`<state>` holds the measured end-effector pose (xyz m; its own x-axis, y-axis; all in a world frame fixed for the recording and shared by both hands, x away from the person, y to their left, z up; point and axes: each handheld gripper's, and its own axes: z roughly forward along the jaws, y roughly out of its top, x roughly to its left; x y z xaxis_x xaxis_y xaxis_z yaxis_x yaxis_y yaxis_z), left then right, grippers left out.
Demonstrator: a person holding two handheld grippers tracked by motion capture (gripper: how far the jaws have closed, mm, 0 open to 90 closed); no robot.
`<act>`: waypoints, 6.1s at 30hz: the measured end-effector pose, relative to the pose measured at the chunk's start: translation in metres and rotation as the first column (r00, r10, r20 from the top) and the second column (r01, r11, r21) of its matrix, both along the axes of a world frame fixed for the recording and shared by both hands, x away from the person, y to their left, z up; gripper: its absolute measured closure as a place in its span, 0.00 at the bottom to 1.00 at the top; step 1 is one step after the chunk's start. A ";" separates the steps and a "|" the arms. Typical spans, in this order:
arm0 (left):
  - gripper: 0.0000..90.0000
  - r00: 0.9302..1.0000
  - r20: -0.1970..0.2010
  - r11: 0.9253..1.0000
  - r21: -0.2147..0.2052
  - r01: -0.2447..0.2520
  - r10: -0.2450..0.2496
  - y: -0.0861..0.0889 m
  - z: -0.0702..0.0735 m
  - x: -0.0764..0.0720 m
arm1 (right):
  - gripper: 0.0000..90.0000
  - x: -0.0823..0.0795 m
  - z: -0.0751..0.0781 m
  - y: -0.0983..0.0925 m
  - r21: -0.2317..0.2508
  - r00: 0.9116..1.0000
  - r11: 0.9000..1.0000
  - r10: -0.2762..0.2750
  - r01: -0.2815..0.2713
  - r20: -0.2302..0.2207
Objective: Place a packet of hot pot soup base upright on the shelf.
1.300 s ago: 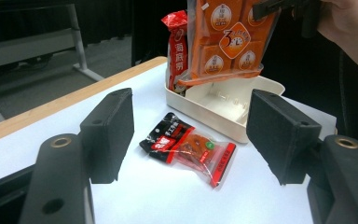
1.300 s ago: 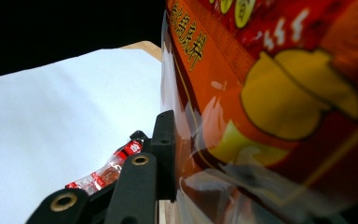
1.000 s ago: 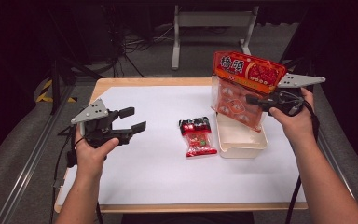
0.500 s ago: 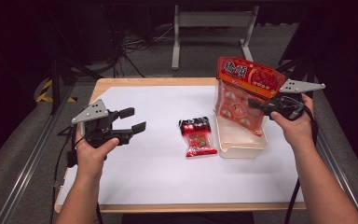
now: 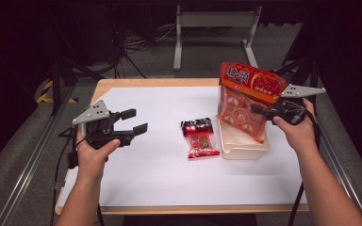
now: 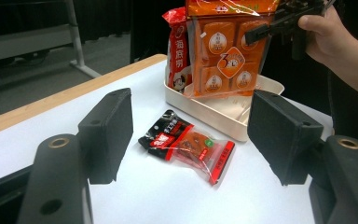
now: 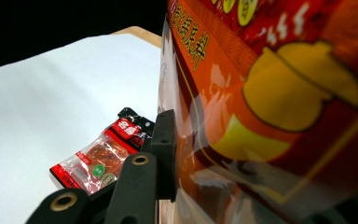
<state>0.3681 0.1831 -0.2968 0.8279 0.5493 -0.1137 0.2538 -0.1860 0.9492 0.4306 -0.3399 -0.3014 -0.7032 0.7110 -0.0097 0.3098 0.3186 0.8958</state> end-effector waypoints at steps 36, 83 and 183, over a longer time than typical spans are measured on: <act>0.36 1.000 -0.005 1.000 0.003 0.007 -0.007 -0.004 -0.002 0.001 | 0.77 0.003 -0.049 -0.003 -0.013 0.998 0.999 -0.036 0.036 -0.051; 0.33 1.000 -0.031 1.000 0.031 0.002 -0.001 -0.009 -0.012 0.009 | 0.23 -0.066 -0.034 -0.037 0.087 0.994 0.991 -0.102 0.098 0.042; 0.34 0.915 -0.395 0.965 0.260 0.019 0.088 -0.147 -0.149 0.161 | 0.25 -0.110 -0.070 0.017 0.034 0.999 0.999 0.015 -0.017 0.046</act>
<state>0.5292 0.0361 -0.4453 0.7218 0.6311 -0.2840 0.6120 -0.3905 0.6877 0.3210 -0.3232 -0.3713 -0.7137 0.7002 -0.0181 0.2635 0.2923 0.9193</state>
